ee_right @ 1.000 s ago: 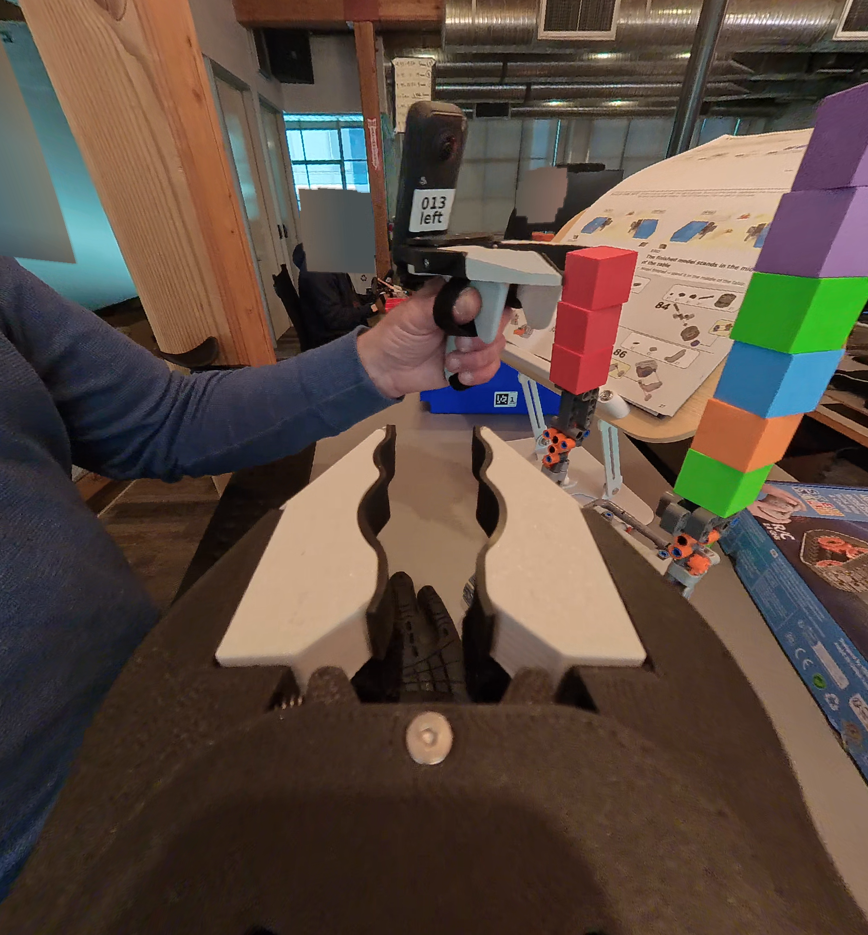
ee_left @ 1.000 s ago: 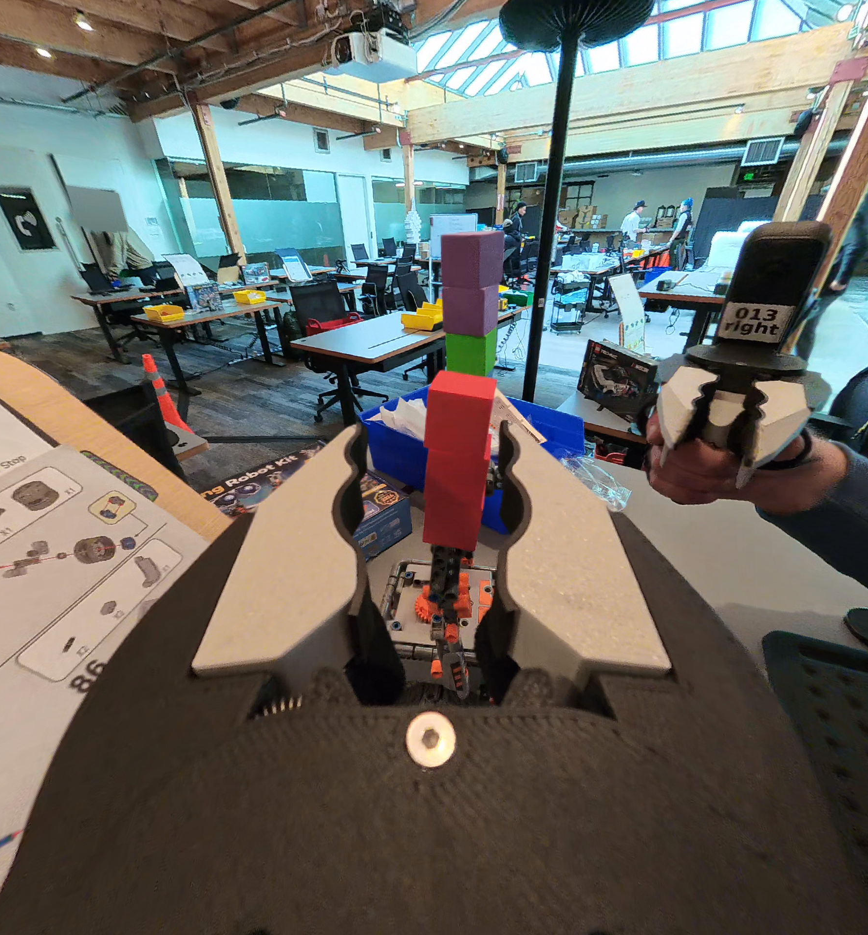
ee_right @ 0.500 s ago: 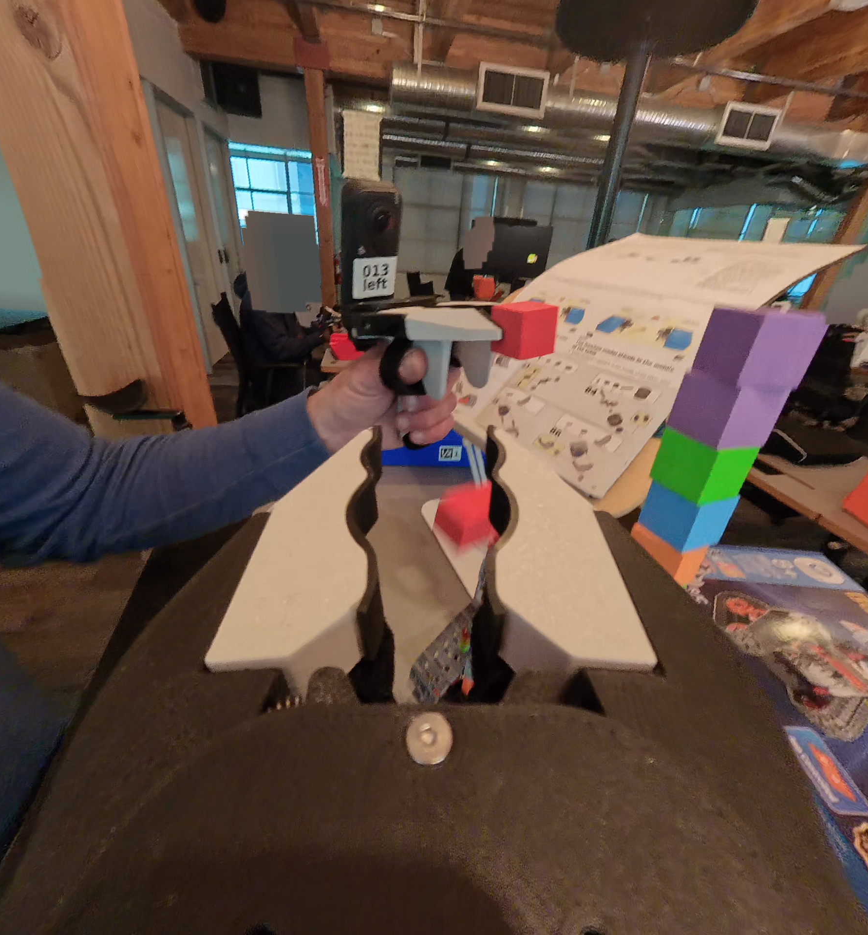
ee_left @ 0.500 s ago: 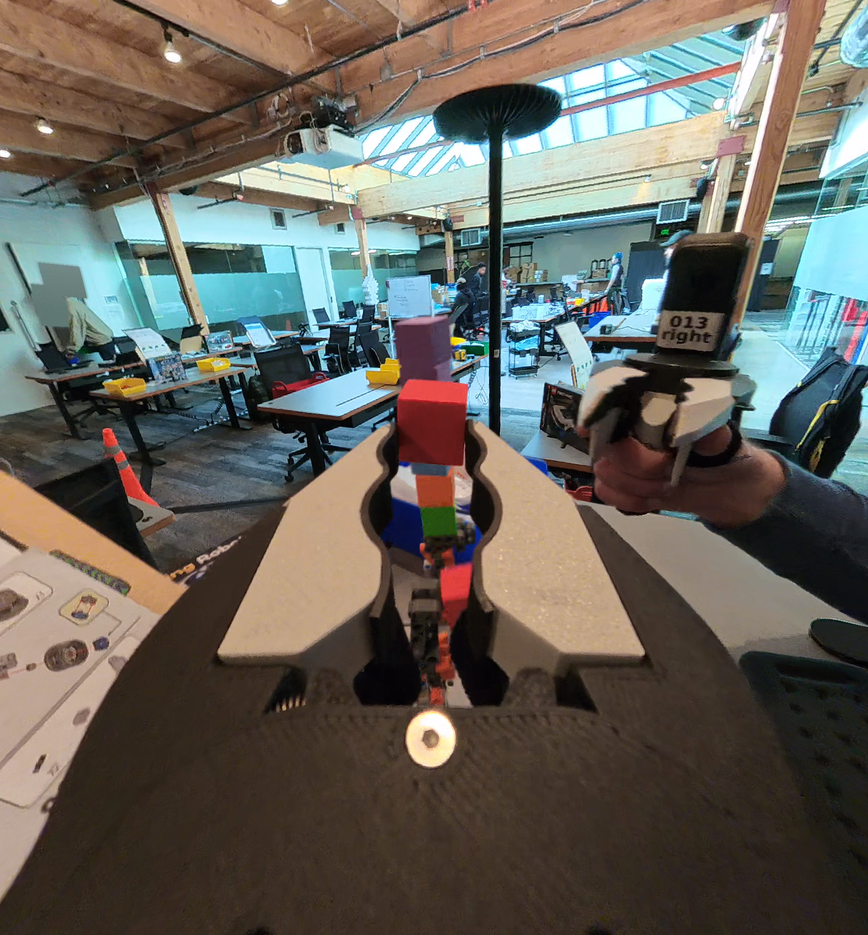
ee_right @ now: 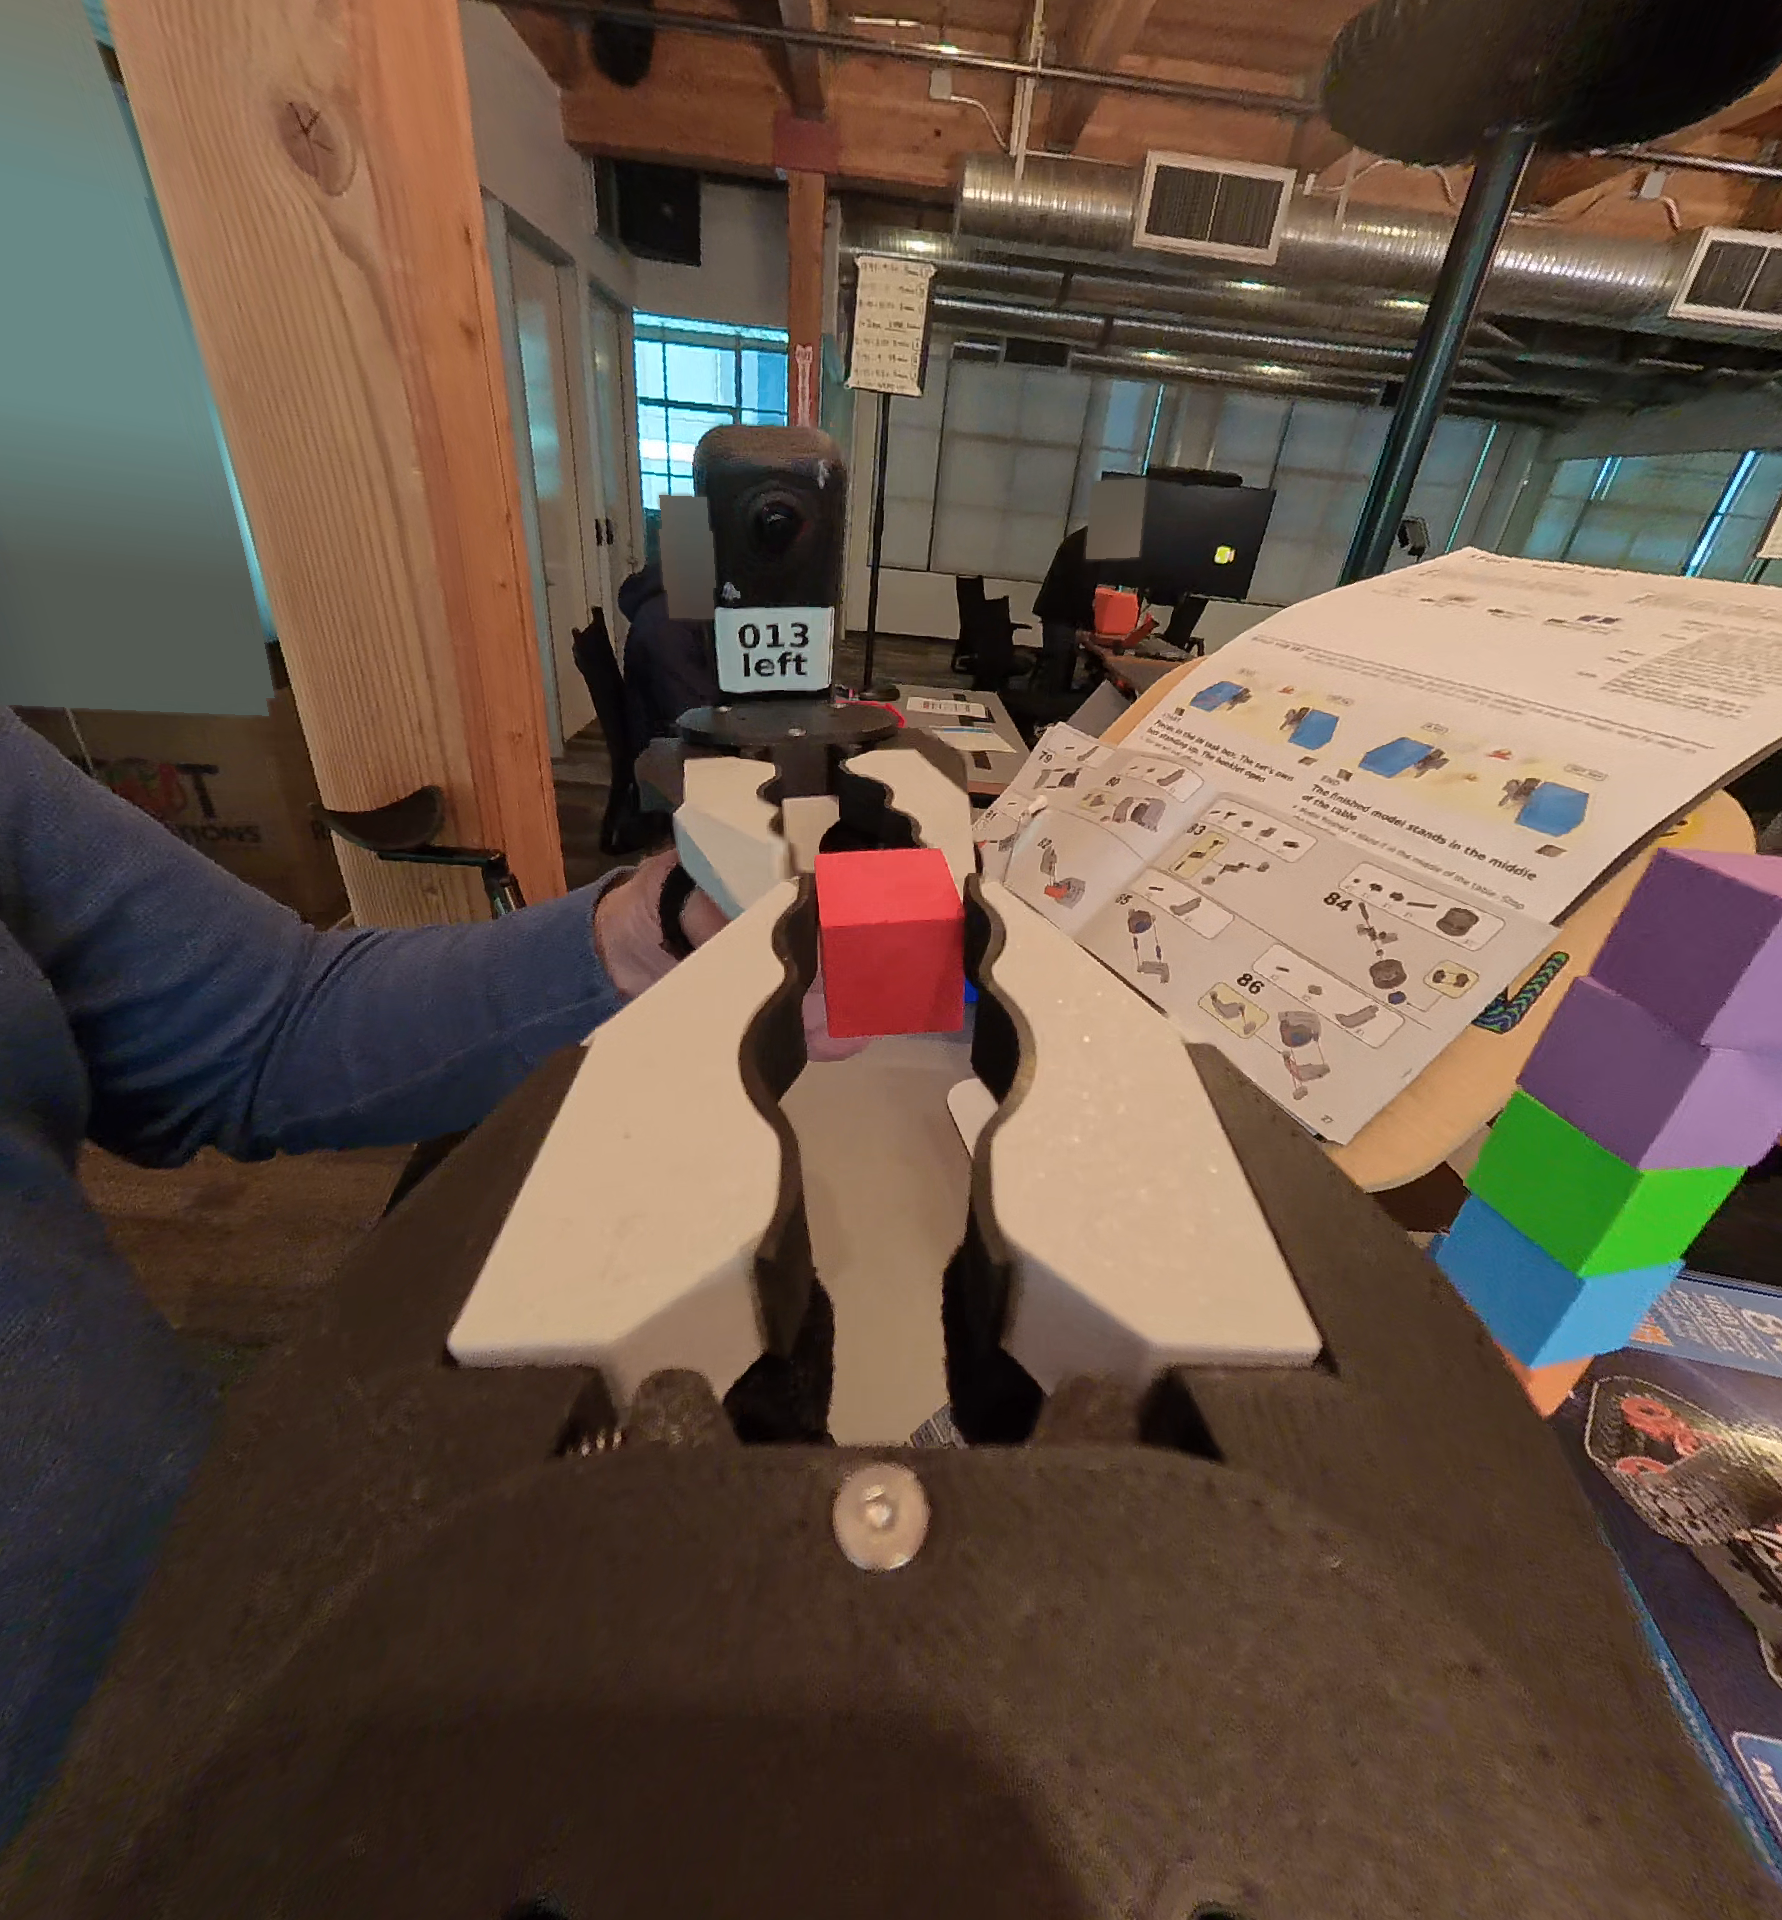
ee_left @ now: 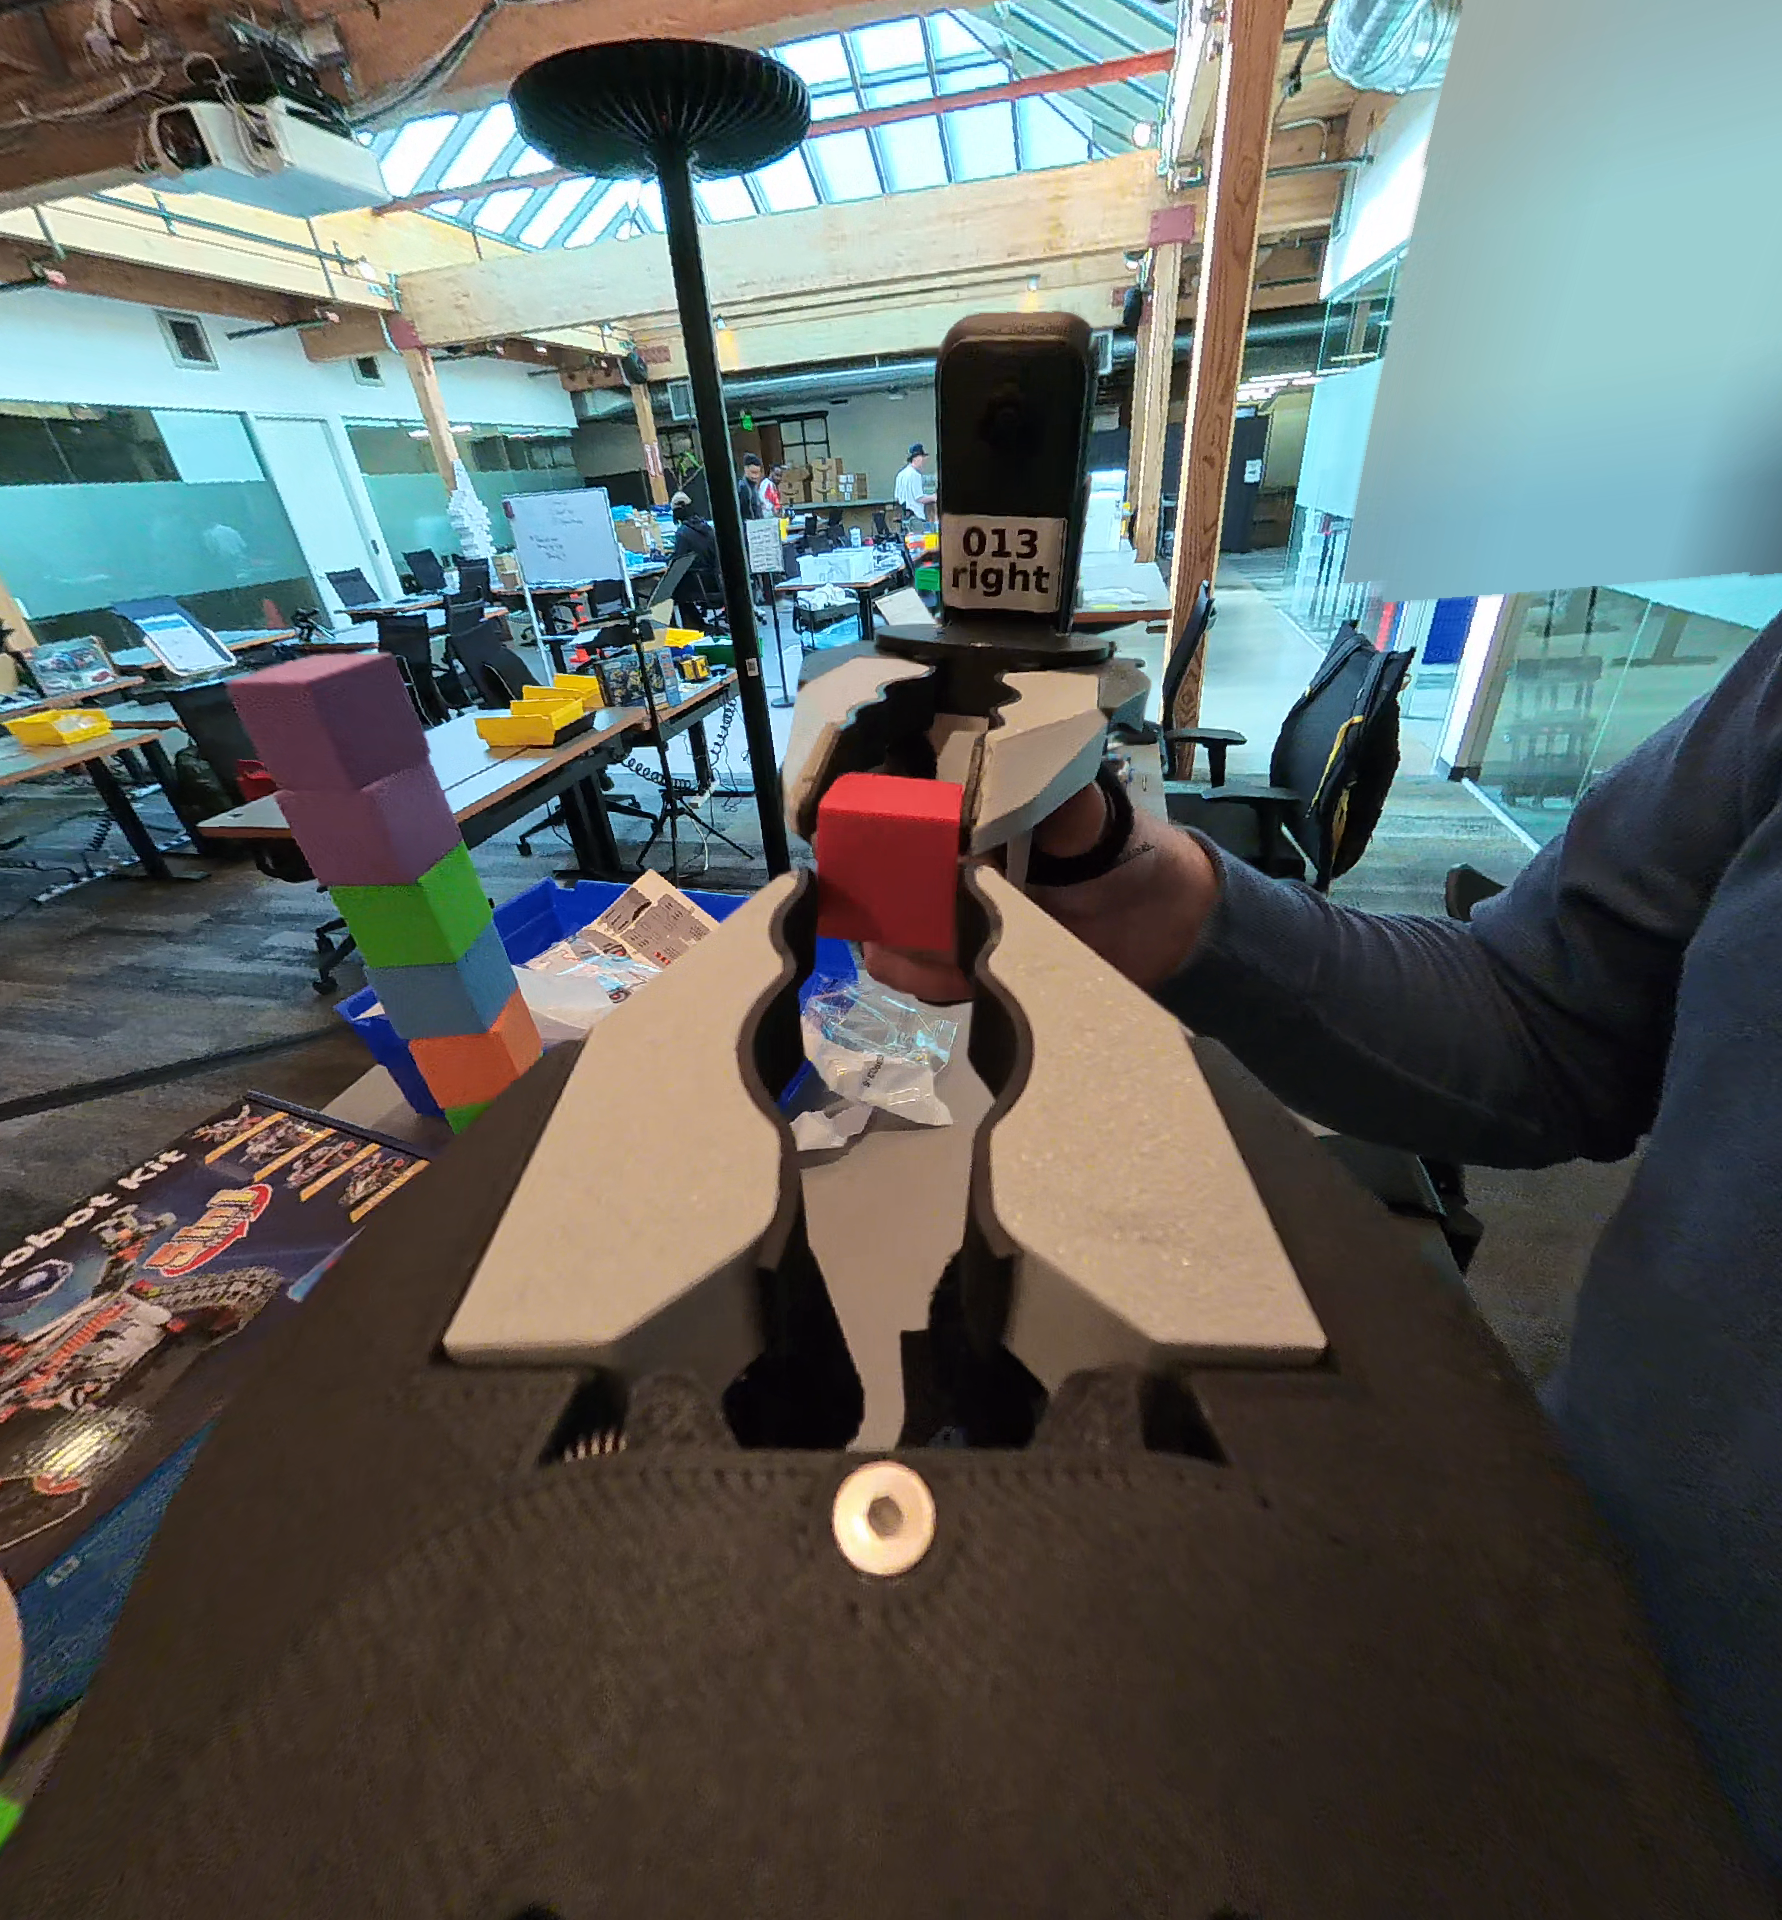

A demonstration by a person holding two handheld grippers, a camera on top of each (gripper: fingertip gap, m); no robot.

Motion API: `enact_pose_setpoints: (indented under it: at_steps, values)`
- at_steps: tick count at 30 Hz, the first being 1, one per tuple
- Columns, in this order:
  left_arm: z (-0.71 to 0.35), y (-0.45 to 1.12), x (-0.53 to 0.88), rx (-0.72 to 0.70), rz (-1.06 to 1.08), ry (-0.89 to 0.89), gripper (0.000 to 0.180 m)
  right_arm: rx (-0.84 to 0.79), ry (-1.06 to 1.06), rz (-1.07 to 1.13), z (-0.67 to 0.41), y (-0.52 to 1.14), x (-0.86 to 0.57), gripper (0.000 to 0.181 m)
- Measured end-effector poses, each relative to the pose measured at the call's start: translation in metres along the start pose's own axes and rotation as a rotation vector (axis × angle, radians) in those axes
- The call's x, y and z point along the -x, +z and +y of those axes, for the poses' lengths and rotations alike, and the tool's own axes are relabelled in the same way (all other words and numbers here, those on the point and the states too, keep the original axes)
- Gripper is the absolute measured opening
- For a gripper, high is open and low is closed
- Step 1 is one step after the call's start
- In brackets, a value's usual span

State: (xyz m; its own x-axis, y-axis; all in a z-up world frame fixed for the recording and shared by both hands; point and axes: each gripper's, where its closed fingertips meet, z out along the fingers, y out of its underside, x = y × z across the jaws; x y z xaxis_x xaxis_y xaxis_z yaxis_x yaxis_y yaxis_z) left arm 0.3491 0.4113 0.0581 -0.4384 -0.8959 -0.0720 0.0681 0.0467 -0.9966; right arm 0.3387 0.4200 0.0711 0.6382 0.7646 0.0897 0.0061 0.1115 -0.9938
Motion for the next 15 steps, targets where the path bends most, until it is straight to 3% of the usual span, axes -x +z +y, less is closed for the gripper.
enact_pose_setpoints:
  at_steps: [5, 9, 15]
  values:
    - [0.025, -0.017, -0.004, 0.082, -0.060, -0.021, 0.041, -0.017, -0.049, 0.116, -0.035, -0.021, -0.041, 0.026]
    - [0.062, -0.042, 0.000, 0.170, -0.143, -0.053, 0.044, 0.005, -0.056, 0.199, -0.062, -0.037, -0.091, 0.026]
    - [0.091, -0.072, 0.011, 0.162, -0.242, -0.137, 0.041, 0.051, -0.004, 0.202, -0.063, -0.030, -0.132, 0.027]
